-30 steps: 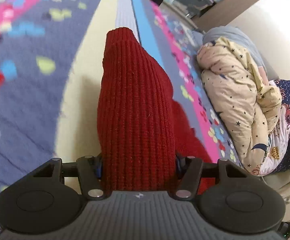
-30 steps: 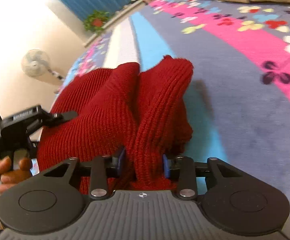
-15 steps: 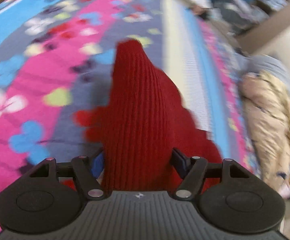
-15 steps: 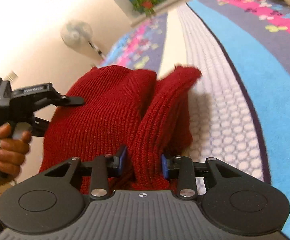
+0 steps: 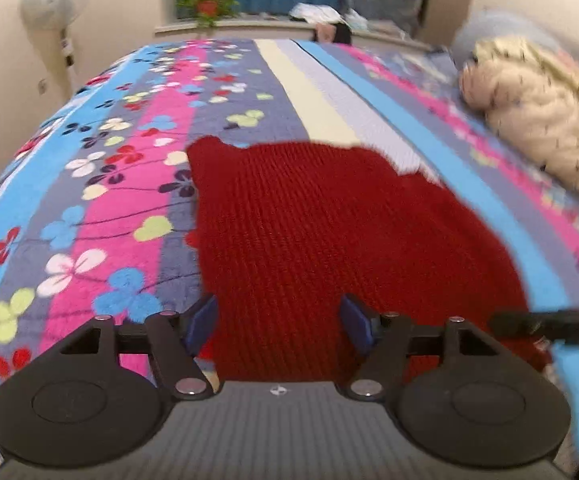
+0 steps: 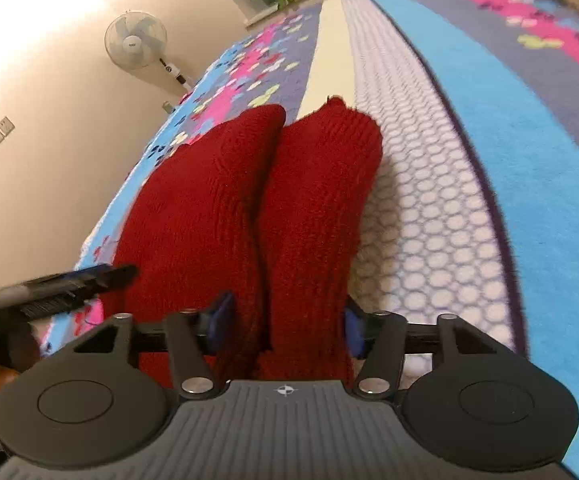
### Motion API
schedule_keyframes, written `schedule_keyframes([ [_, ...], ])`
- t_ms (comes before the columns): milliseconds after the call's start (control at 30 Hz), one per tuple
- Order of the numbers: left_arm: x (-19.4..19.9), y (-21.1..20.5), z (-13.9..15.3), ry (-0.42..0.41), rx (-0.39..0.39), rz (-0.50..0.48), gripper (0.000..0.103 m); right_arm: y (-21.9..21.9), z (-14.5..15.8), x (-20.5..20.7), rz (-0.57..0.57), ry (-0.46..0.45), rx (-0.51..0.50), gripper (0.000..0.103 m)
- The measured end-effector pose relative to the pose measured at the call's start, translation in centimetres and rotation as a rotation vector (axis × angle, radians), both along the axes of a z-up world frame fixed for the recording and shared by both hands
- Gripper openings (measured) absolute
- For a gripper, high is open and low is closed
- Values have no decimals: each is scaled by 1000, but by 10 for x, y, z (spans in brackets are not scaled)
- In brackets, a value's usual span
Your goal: Fold small clothes
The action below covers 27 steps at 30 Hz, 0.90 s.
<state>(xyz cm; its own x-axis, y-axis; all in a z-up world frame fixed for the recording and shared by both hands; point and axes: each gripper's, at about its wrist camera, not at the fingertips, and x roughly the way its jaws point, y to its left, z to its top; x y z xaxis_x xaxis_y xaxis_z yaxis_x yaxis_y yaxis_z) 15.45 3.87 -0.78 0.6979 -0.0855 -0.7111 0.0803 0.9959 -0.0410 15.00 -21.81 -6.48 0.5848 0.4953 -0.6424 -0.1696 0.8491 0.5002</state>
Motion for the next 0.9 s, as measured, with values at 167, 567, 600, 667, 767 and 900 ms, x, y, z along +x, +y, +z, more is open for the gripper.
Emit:
schedule_keyframes([
  [167, -69, -17, 27, -130, 65, -84, 86, -3, 9, -24, 5, -48, -136, 64],
  [567, -186, -43, 45, -300, 102, -40, 102, -33, 55, -92, -234, -149, -298, 74],
  [600, -190, -43, 48, -306, 83, -33, 102, -30, 63, -105, -229, -193, -311, 80],
  [667, -193, -41, 53, -295, 37, -19, 102, -22, 76, -128, -208, -270, -343, 87],
  [767, -199, -35, 42, -226, -20, 85, 102, -11, 86, -159, -164, -357, -394, 91],
  [900, -190, -36, 20, -89, -13, 157, 102, 0, 85, -170, -143, -358, -416, 92],
])
